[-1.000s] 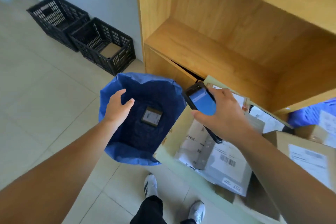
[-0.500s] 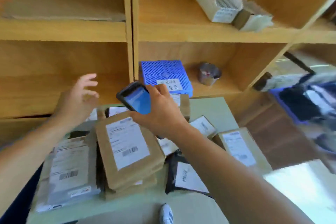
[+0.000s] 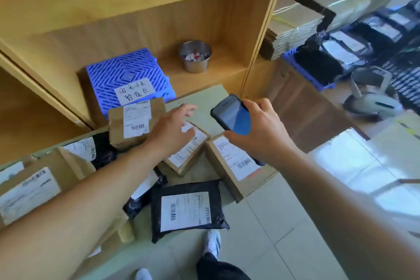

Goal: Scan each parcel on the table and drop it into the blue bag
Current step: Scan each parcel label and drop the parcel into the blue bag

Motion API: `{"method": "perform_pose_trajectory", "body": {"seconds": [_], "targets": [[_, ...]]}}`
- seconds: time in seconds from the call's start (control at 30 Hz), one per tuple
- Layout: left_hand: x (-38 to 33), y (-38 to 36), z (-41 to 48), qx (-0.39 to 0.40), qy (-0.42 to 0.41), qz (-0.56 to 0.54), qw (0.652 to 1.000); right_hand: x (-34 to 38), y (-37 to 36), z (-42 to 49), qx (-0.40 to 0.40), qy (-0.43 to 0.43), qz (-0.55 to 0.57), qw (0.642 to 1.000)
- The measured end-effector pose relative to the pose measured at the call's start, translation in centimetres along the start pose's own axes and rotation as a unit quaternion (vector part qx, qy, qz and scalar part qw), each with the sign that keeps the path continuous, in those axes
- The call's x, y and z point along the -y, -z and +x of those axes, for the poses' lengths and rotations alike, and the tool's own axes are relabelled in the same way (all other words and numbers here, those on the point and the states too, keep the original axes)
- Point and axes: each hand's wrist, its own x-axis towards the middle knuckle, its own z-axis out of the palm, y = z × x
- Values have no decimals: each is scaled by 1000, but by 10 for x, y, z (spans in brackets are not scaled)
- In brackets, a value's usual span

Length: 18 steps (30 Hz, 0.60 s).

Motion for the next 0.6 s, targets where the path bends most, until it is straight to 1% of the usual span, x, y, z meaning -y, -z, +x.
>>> {"method": "perform_pose_trajectory", "body": {"seconds": [0.07, 0.13, 0.27, 0.43, 0.53, 0.6], "targets": [[-7, -28, 11, 25, -10, 19, 999, -26, -5, -3, 5, -23, 2, 1000], [-9, -49, 19, 38, -2, 52, 998, -46, -12, -7, 10, -44, -2, 999], [-4, -87, 32, 73, 50, 127, 988, -75, -26, -13, 30, -83, -4, 996], [7, -121, 43, 143, 142, 130, 971, -98, -45, -21, 48, -107, -12, 993], [20, -130, 44, 153, 172, 119, 966, -104, -55, -24, 65, -120, -9, 991], [25, -134, 45, 145, 175, 105, 968, -106, -60, -27, 68, -122, -12, 990]]}}
